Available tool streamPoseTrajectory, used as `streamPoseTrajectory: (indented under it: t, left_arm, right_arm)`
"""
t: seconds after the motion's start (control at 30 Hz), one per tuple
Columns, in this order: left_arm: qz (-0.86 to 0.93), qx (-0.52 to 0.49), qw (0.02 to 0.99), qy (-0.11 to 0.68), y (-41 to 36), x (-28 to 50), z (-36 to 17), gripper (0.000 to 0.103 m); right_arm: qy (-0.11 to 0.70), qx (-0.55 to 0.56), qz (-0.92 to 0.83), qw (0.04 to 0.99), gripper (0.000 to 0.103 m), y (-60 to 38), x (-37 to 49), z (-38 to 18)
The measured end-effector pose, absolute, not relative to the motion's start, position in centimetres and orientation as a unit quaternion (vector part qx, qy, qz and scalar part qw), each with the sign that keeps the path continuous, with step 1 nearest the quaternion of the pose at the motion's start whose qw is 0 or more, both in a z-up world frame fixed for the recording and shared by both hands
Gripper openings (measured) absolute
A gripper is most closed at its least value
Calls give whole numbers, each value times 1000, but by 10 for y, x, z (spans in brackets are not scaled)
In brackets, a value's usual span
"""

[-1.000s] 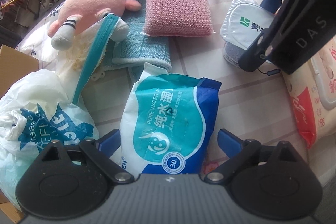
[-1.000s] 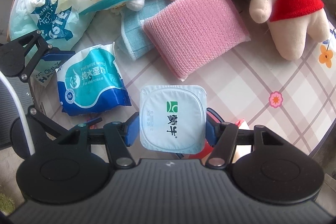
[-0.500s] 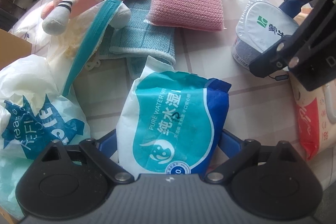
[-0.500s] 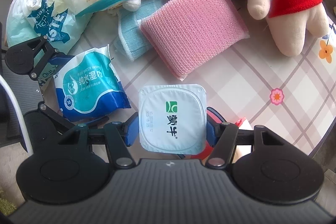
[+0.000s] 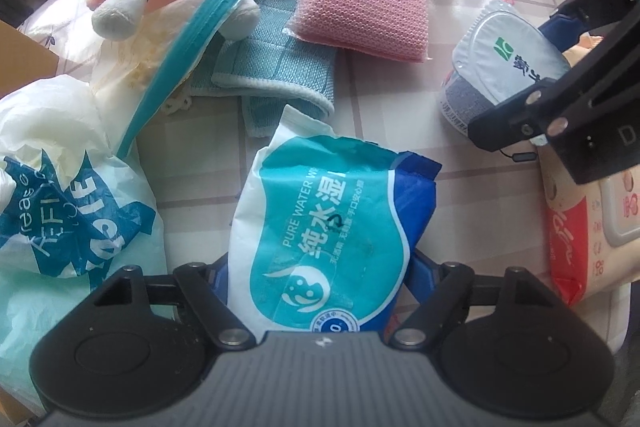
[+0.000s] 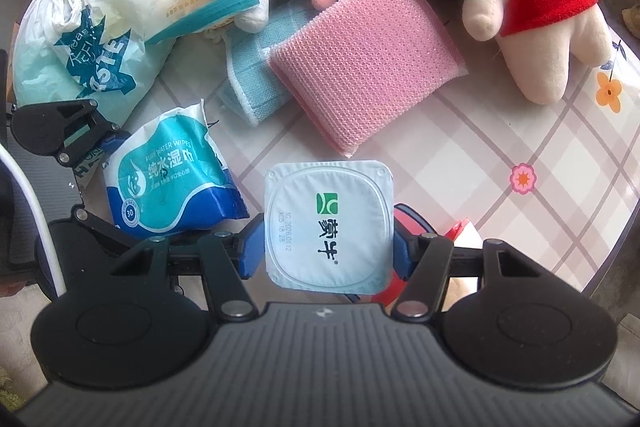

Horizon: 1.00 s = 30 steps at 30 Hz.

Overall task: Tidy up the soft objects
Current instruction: 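Carry the wipes pack and yogurt cup over the cardboard box with both grippers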

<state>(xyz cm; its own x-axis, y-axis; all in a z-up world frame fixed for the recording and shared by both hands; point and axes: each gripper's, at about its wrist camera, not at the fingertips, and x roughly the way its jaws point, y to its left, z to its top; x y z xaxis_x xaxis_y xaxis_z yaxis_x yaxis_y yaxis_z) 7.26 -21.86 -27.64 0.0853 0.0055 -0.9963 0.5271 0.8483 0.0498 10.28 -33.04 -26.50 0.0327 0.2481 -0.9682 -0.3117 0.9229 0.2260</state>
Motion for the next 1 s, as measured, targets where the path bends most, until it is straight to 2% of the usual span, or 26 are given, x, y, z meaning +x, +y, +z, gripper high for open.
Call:
streamPoseTrajectory:
  t: [0.47,1.0]
  left_arm:
    - [-195,181,710,652,-174,89,-251,80]
    - [-199,152,752,609,-157,105,-159,80]
  right_arm:
    - [647,9,149,748,59,-341,95,-218]
    - [587,56,93,802,59,-329,88,-116]
